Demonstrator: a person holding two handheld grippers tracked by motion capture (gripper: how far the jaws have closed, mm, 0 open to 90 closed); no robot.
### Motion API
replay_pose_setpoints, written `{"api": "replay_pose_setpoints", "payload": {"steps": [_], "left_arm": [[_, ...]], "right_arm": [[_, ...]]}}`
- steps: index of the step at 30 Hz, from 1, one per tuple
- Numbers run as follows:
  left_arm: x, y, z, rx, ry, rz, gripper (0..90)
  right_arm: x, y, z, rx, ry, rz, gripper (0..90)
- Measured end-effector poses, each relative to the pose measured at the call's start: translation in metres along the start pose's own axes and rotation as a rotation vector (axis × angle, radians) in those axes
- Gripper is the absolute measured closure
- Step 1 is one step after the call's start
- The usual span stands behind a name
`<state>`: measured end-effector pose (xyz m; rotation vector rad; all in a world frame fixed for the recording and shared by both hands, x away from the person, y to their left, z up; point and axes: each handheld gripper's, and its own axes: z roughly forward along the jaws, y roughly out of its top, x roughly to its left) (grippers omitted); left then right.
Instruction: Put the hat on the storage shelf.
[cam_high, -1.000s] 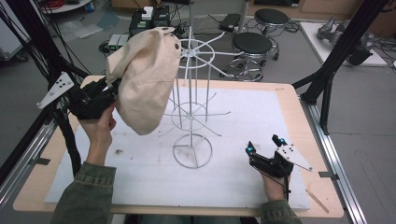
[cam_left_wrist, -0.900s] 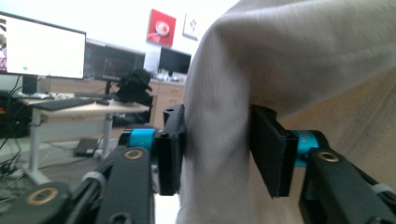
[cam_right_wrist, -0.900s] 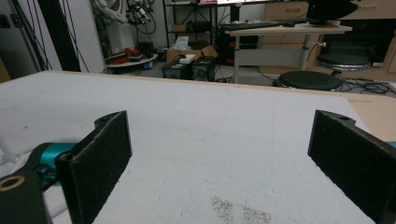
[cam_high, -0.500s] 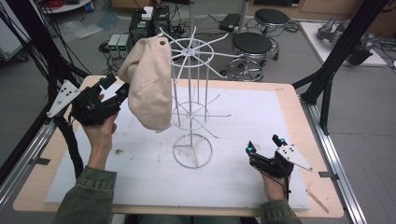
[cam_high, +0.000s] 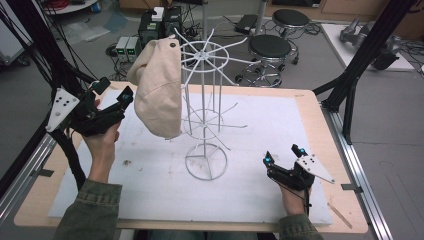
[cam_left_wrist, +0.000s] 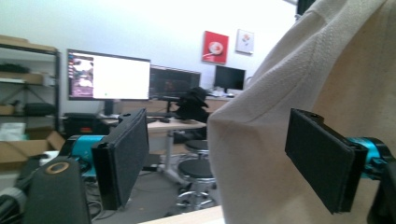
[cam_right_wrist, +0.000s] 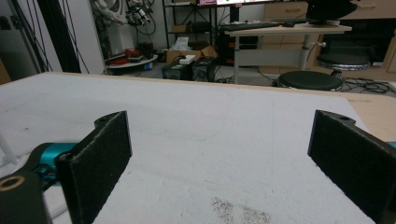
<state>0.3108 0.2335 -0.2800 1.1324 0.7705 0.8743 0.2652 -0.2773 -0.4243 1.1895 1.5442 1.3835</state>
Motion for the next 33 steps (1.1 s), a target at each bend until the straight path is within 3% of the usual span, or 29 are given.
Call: {"api": "replay_pose_setpoints", "payload": {"steps": [12, 25, 33], "left_arm": [[0.0, 0.011, -0.01, -0.012, 0.172, 0.106, 20.9], [0.001, 0.009, -0.03, 0.003, 0.292, 0.194, 22.3], [0.007, -0.001, -0.056, 0.003, 0.356, 0.191, 22.3]], "right_arm": [[0.0, 0.0, 0.0, -0.005, -0.003, 0.003, 5.1], [0.001, 0.0, -0.001, -0.003, -0.005, 0.006, 5.1], [0.002, 0.0, -0.004, -0.004, -0.014, 0.002, 5.1]]}}
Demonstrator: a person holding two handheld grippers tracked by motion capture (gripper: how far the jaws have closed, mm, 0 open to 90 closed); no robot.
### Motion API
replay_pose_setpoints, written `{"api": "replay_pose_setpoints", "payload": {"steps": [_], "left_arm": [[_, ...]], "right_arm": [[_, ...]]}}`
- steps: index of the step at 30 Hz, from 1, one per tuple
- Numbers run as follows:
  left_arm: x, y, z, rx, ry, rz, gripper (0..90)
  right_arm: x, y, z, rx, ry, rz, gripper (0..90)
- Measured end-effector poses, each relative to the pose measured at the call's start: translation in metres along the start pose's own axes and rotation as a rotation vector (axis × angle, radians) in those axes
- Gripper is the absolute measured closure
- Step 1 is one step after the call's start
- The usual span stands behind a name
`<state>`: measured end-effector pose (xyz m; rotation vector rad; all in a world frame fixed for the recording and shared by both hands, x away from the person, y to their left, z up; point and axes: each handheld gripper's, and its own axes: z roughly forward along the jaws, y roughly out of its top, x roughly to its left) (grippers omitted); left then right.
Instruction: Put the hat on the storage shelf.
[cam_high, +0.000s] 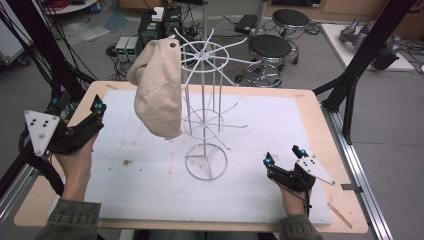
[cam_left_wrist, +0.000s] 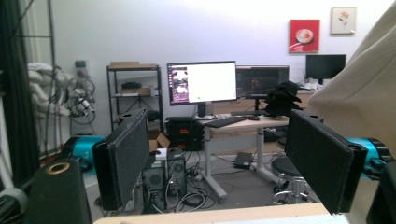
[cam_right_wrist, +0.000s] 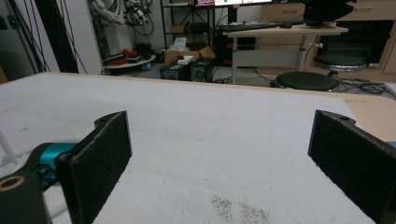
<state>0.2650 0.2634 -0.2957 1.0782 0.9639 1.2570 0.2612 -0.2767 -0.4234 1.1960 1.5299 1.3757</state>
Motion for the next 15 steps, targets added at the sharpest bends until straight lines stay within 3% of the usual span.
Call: {"api": "replay_pose_setpoints", "payload": {"steps": [11, 15], "left_arm": [[0.015, -0.043, -0.018, 0.071, 0.052, -0.032, 22.5], [0.015, -0.056, -0.021, 0.098, 0.058, -0.016, 22.5]], "right_arm": [[0.0, 0.0, -0.002, 0.003, -0.014, -0.01, 5.1], [0.0, -0.001, -0.003, 0.006, -0.016, -0.02, 5.1]]}}
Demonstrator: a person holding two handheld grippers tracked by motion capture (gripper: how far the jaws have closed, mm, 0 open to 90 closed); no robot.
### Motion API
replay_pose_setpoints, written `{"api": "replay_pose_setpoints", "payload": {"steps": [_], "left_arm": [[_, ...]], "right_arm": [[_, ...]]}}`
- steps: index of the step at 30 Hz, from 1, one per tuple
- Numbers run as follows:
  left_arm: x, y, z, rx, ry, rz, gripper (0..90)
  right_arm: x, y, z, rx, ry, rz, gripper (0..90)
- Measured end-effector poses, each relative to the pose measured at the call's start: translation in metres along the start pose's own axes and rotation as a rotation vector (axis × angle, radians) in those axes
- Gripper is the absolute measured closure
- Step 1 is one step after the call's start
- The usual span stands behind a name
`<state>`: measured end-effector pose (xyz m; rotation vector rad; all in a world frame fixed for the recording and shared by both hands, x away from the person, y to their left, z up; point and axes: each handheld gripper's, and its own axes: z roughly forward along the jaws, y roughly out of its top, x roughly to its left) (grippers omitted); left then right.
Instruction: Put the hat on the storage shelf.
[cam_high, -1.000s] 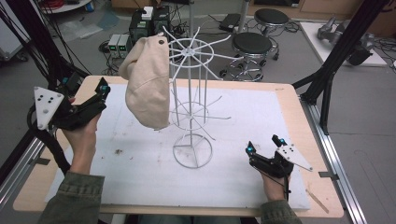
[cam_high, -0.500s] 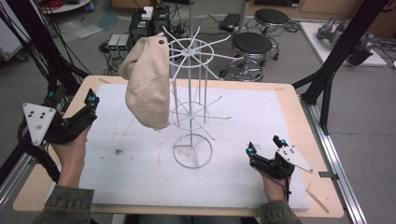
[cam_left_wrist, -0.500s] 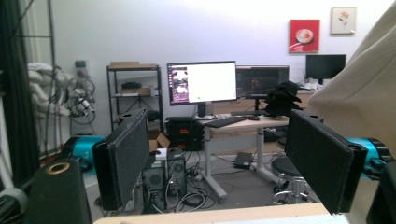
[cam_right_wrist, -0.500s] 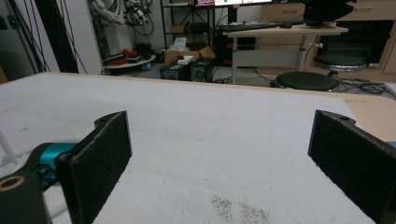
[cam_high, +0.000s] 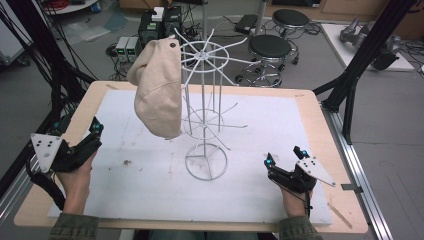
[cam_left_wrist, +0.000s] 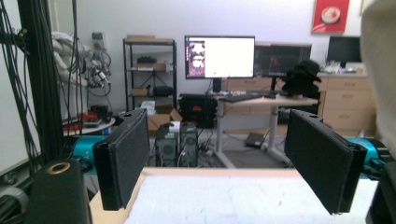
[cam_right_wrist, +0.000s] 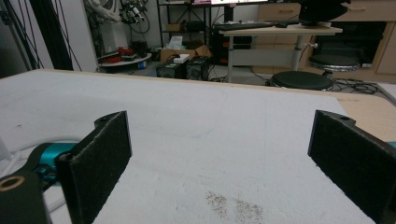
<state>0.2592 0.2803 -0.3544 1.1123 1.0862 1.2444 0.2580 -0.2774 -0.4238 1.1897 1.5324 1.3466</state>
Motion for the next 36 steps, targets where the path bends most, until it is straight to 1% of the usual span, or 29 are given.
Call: {"api": "replay_pose_setpoints", "payload": {"steps": [3, 7, 9, 14, 18, 21, 23, 25, 27, 29, 32, 36], "left_arm": [[0.0, -0.007, -0.003, 0.007, 0.001, 0.003, 22.5], [0.002, -0.017, -0.008, 0.018, 0.004, 0.018, 22.4], [0.004, -0.023, -0.01, 0.027, 0.008, 0.017, 22.4], [0.011, -0.043, -0.016, 0.061, 0.025, 0.02, 22.0], [0.017, -0.053, -0.021, 0.09, 0.037, 0.014, 21.4], [0.02, -0.062, -0.029, 0.095, 0.037, 0.022, 21.3], [0.022, -0.069, -0.033, 0.113, 0.037, 0.018, 21.0], [0.024, -0.077, -0.036, 0.147, 0.041, 0.016, 20.6], [0.024, -0.083, -0.038, 0.167, 0.043, 0.004, 20.1], [0.022, -0.084, -0.039, 0.175, 0.036, 0.001, 19.7], [0.018, -0.084, -0.039, 0.163, 0.026, 0.024, 19.6], [0.018, -0.084, -0.039, 0.168, 0.02, 0.016, 19.5]], "right_arm": [[0.001, -0.001, -0.002, 0.001, 0.001, -0.002, 5.1], [0.003, -0.002, -0.006, -0.004, 0.001, -0.006, 5.1], [0.004, -0.003, -0.01, -0.004, -0.003, 0.001, 5.1], [0.005, -0.004, -0.015, -0.001, -0.012, 0.003, 5.1], [0.006, -0.005, -0.019, -0.002, -0.019, 0.009, 5.1], [0.006, -0.005, -0.022, -0.006, -0.026, 0.012, 5.1], [0.006, -0.005, -0.024, -0.004, -0.031, 0.015, 5.1], [0.006, -0.006, -0.024, -0.004, -0.03, 0.02, 5.1], [0.006, -0.006, -0.024, -0.002, -0.029, 0.024, 5.1], [0.006, -0.007, -0.023, 0.002, -0.025, 0.031, 5.1], [0.006, -0.007, -0.022, 0.003, -0.018, 0.023, 5.1], [0.006, -0.008, -0.023, 0.008, -0.013, 0.038, 5.1]]}}
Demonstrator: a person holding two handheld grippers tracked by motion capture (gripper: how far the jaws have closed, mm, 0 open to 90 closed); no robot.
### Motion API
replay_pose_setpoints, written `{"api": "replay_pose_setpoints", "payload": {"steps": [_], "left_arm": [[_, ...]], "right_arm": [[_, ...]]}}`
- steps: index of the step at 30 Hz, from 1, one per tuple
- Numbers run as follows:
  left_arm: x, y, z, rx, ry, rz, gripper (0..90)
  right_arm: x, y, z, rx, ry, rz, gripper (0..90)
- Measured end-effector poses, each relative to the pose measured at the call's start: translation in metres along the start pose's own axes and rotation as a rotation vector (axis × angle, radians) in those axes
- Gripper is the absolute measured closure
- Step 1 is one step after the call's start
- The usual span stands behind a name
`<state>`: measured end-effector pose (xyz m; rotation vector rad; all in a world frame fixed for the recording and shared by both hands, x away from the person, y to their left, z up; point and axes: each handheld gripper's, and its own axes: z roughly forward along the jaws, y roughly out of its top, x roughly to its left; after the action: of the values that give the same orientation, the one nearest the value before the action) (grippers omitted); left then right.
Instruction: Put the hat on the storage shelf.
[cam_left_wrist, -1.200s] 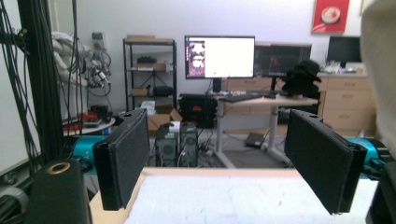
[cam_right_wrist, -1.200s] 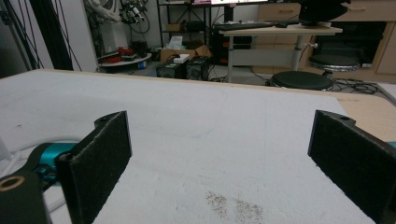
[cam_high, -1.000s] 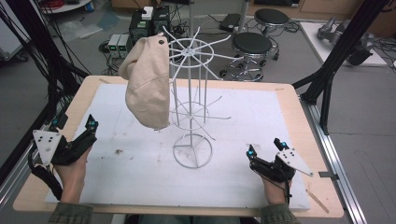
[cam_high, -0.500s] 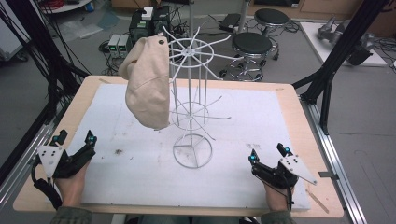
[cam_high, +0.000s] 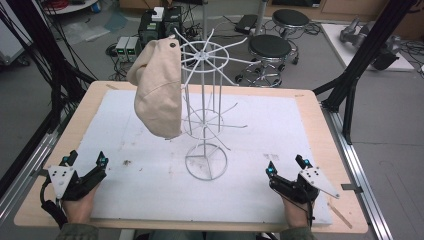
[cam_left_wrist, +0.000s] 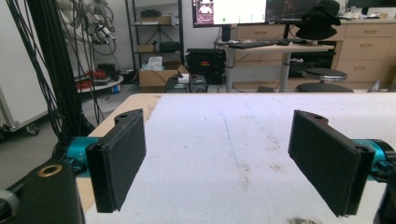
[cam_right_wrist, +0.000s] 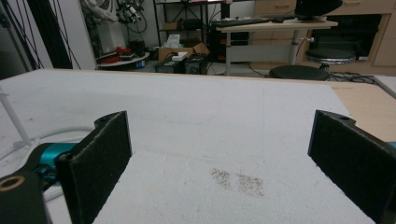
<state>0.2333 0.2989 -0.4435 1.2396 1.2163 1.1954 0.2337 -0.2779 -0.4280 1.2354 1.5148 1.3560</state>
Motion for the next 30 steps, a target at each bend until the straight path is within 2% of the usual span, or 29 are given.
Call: {"api": "replay_pose_setpoints", "payload": {"steps": [8, 23, 30], "left_arm": [[0.0026, -0.0001, -0.0004, -0.011, 0.004, -0.027, 19.5], [0.0044, 0.0008, -0.0019, -0.027, 0.003, -0.042, 19.6], [0.0092, 0.0007, -0.0027, -0.029, 0.012, -0.081, 20.1]], "right_arm": [[-0.0013, -0.0013, 0.0009, 0.01, -0.002, 0.011, 5.1], [-0.0023, -0.0014, 0.0023, 0.014, 0.001, 0.019, 5.1], [-0.0028, -0.0015, 0.0025, 0.017, 0.003, 0.022, 5.1]]}}
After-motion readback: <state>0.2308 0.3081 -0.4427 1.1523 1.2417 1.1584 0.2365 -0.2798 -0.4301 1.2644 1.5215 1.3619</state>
